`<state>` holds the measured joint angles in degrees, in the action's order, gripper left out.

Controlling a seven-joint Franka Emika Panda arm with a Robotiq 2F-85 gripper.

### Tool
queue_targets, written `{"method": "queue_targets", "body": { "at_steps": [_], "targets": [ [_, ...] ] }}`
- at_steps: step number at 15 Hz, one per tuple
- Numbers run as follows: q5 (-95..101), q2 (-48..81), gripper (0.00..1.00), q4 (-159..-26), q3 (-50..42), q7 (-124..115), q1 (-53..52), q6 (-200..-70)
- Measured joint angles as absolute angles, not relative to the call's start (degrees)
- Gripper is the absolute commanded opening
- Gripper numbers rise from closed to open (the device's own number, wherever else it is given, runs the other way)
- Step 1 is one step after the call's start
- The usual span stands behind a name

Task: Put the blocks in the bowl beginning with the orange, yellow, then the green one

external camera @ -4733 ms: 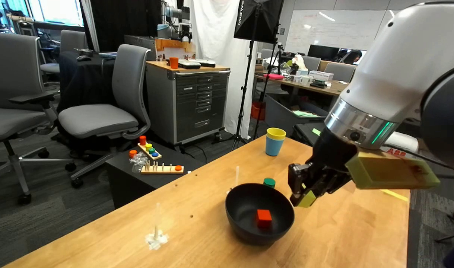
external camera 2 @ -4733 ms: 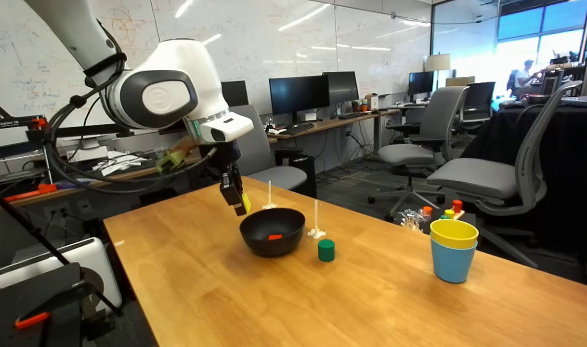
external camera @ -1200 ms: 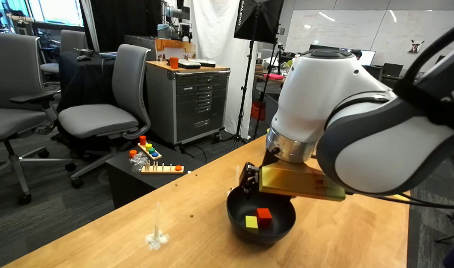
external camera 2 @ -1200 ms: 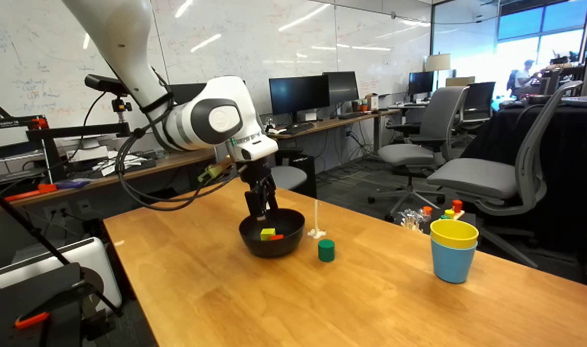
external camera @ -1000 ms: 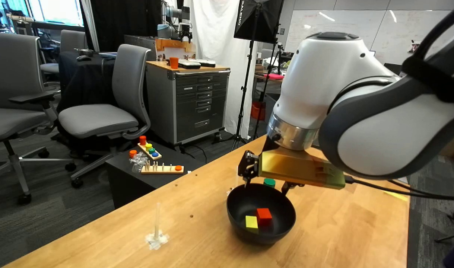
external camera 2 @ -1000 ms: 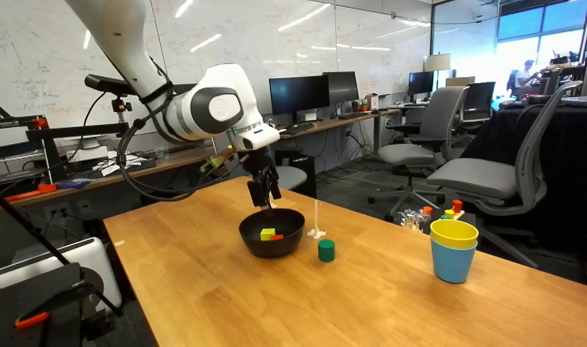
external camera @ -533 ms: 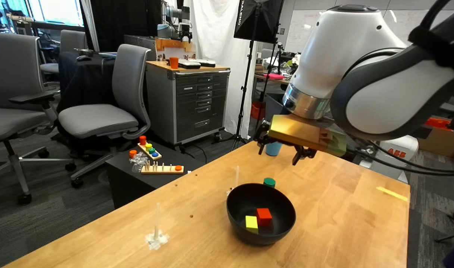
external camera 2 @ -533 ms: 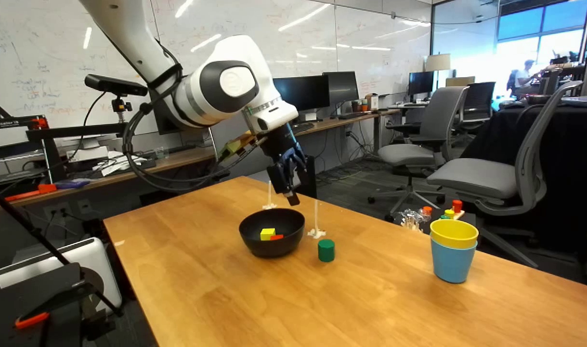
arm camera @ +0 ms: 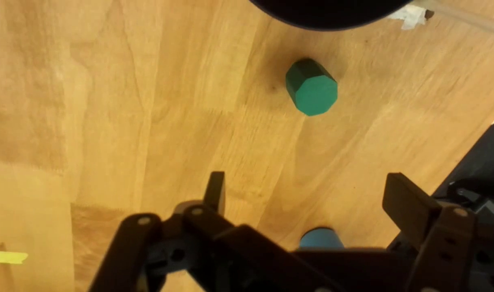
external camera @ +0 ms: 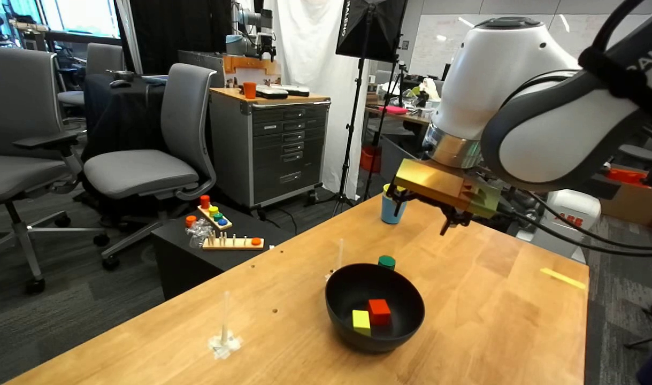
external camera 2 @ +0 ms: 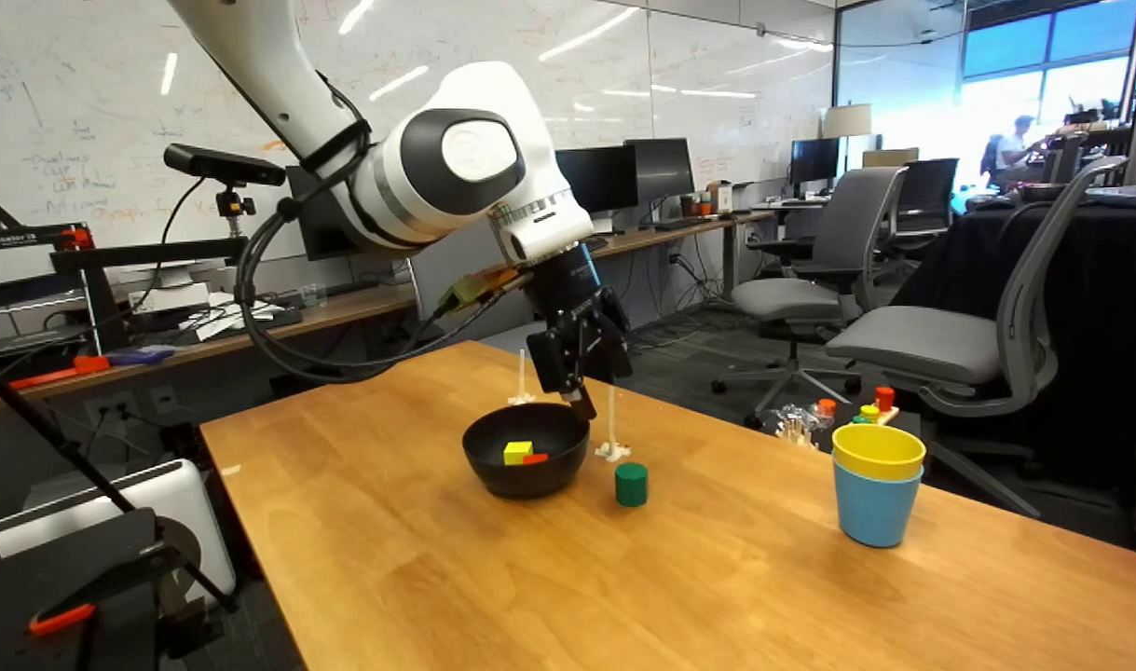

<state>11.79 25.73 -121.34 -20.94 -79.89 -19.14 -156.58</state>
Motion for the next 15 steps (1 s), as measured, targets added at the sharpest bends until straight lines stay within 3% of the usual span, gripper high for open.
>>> {"method": "queue_targets", "body": {
  "at_steps": [7,15],
  "targets": [
    [6.6,27.5,1.00,-117.7,-13.3,-79.8,-13.4,-152.0],
    [6.3,35.2,1.00,-111.0,-12.4,-78.7,-9.5,-151.9]
  ]
}}
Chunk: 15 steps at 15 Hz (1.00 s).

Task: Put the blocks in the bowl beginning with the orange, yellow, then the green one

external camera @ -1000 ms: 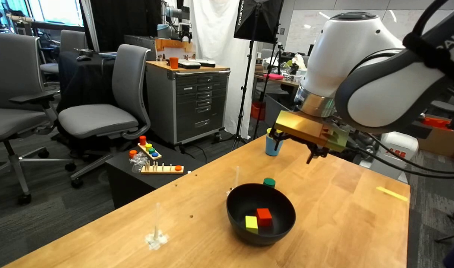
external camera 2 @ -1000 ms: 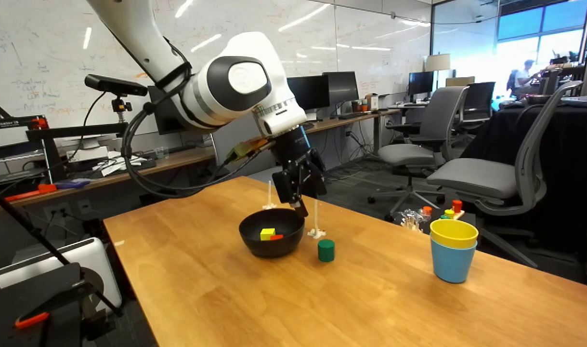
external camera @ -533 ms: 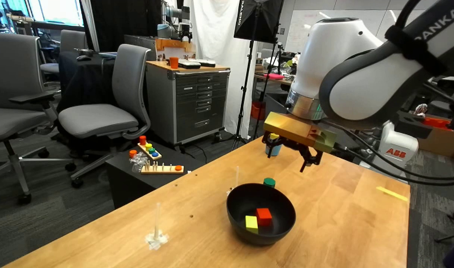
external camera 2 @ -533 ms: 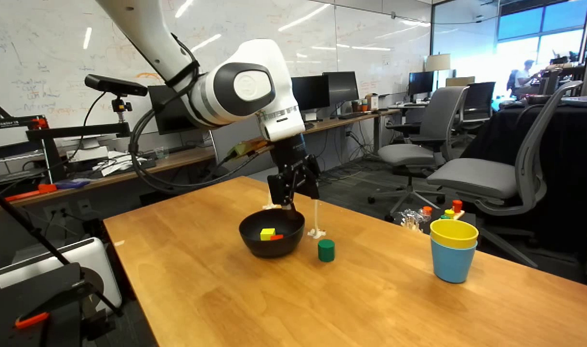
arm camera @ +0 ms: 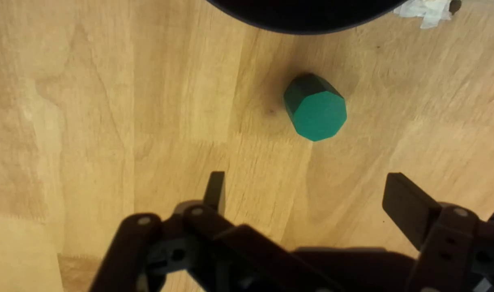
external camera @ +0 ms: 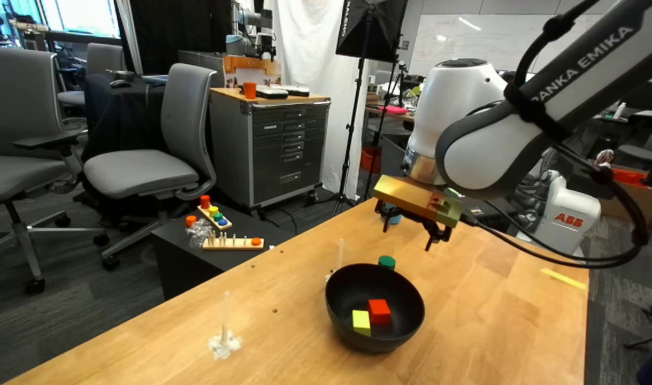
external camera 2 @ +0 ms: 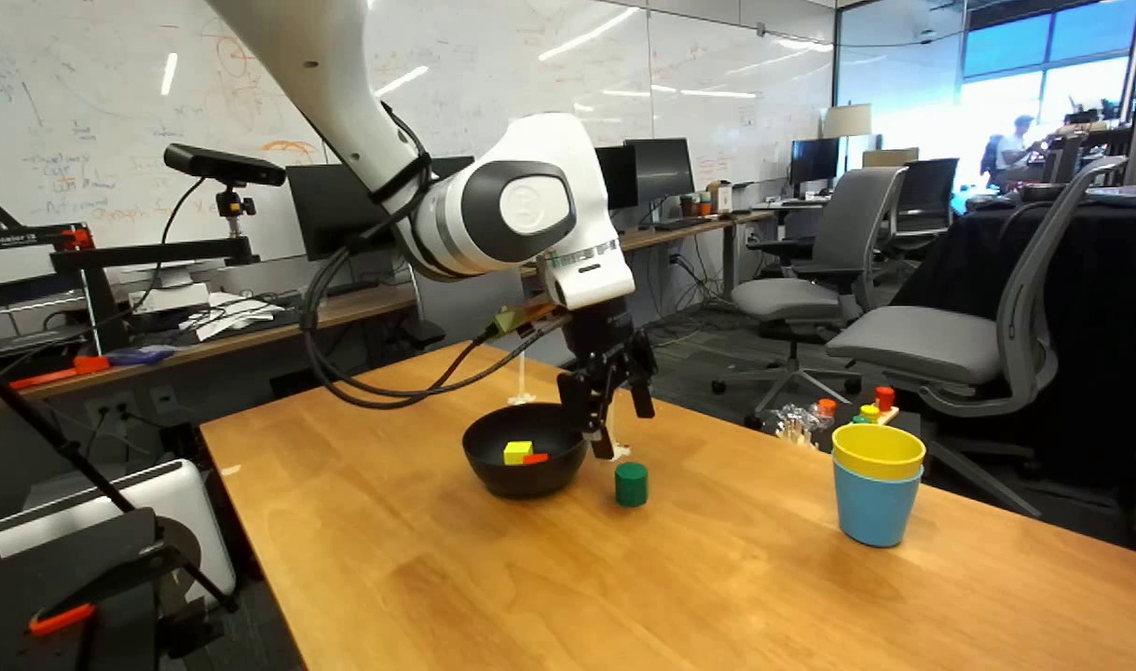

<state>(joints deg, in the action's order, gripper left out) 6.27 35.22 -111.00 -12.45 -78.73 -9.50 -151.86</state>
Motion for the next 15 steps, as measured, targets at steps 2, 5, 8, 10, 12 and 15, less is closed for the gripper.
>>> {"method": "queue_targets", "body": {
  "at_steps": [2,5,8,10,12,15],
  "targets": [
    [5.1,36.8,1.00,-109.9,-11.3,-77.4,-8.6,-151.9],
    [2.3,38.6,1.00,-108.4,-8.7,-74.8,-7.4,-151.9],
    [-0.2,40.1,1.00,-107.0,-7.1,-72.6,-6.8,-151.9],
    [-1.2,41.0,1.00,-106.2,-7.0,-71.4,-6.6,-151.9],
    [-1.7,41.7,1.00,-105.4,-7.0,-70.4,-6.4,-151.9],
    [-2.1,42.7,1.00,-104.7,-7.0,-69.3,-5.9,-151.9]
  ]
}}
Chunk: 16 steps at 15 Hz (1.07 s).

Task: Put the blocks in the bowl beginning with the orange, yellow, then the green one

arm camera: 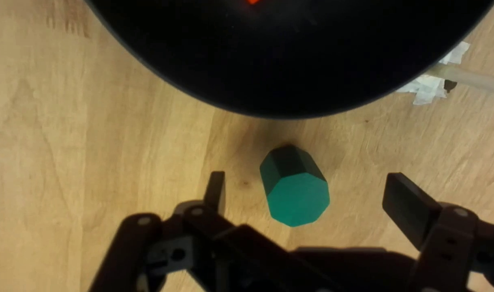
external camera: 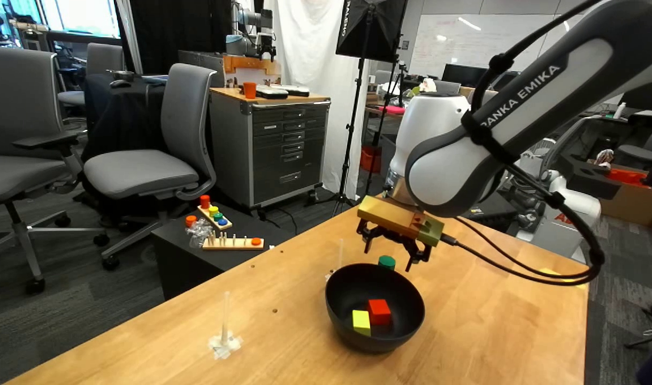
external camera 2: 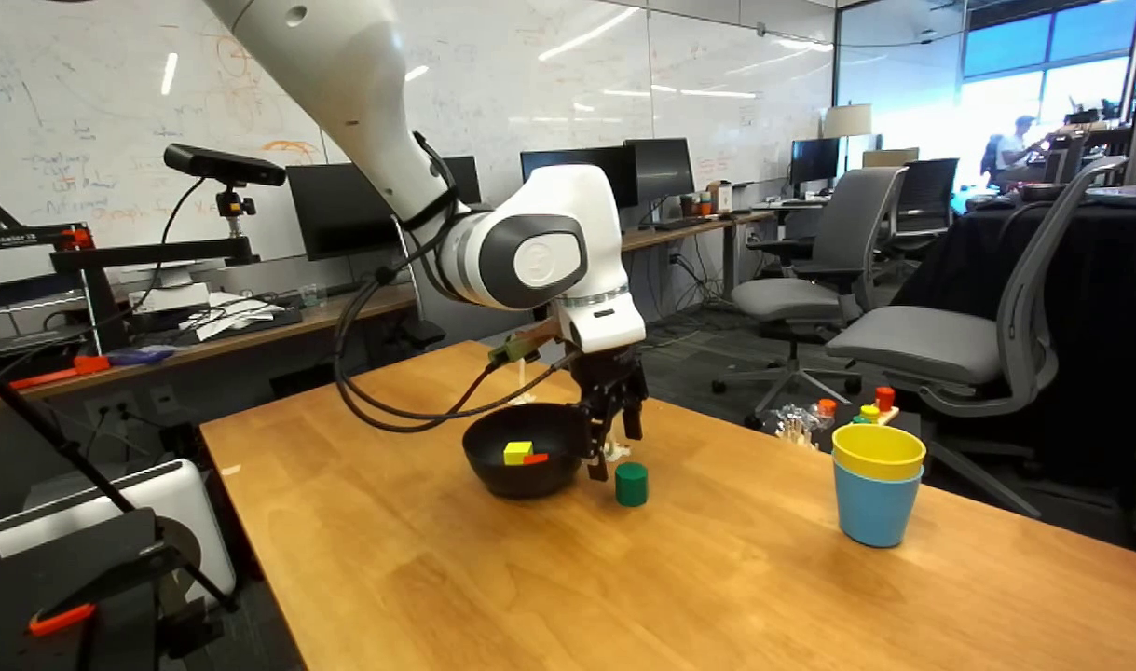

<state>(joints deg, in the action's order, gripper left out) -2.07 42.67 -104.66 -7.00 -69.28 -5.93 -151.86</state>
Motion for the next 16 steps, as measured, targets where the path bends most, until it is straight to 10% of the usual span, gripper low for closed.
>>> {"method": "queue_targets", "body": {
  "at_steps": [10,16],
  "targets": [
    [-2.7,45.3,1.00,-103.1,-7.3,-67.9,-5.3,-151.9],
    [-2.7,46.1,0.42,-102.4,-7.5,-67.7,-5.3,-151.9]
  ]
}}
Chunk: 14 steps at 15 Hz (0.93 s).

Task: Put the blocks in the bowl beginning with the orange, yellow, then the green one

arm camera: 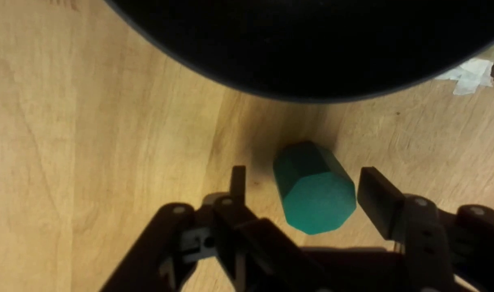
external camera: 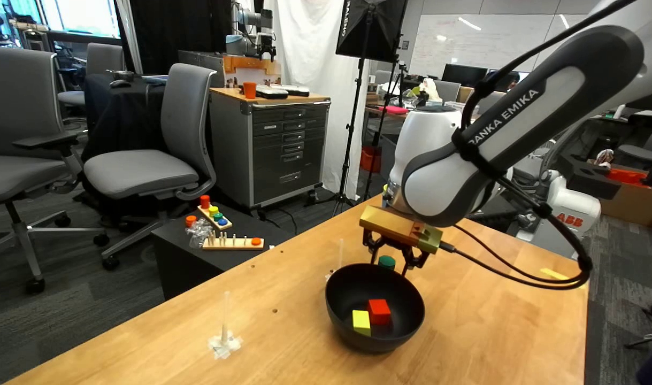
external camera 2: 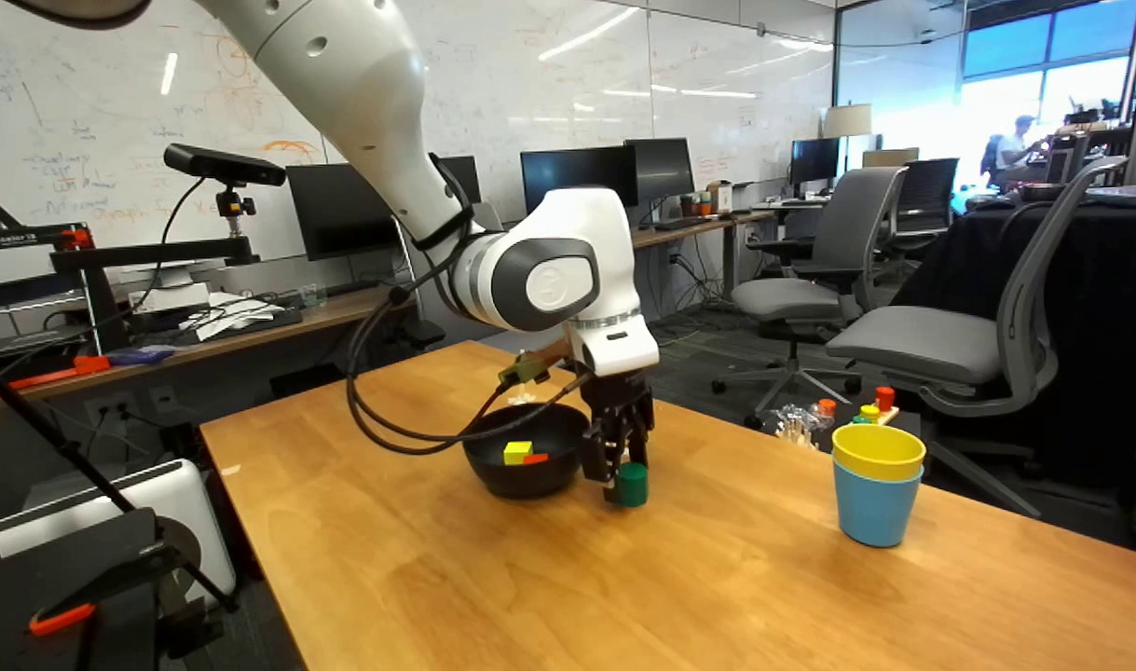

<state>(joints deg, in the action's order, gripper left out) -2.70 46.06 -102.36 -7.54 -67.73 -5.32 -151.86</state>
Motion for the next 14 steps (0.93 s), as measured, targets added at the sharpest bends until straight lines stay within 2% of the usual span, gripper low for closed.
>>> {"method": "queue_targets", "body": {
  "at_steps": [3,4,14],
  "targets": [
    [-2.7,46.3,0.20,-102.2,-7.6,-67.7,-5.3,-151.9],
    [-2.7,46.3,0.18,-102.1,-7.6,-67.6,-5.3,-151.9],
    [-2.7,45.6,0.18,-102.4,-8.1,-66.3,-5.5,-151.7]
  ]
}}
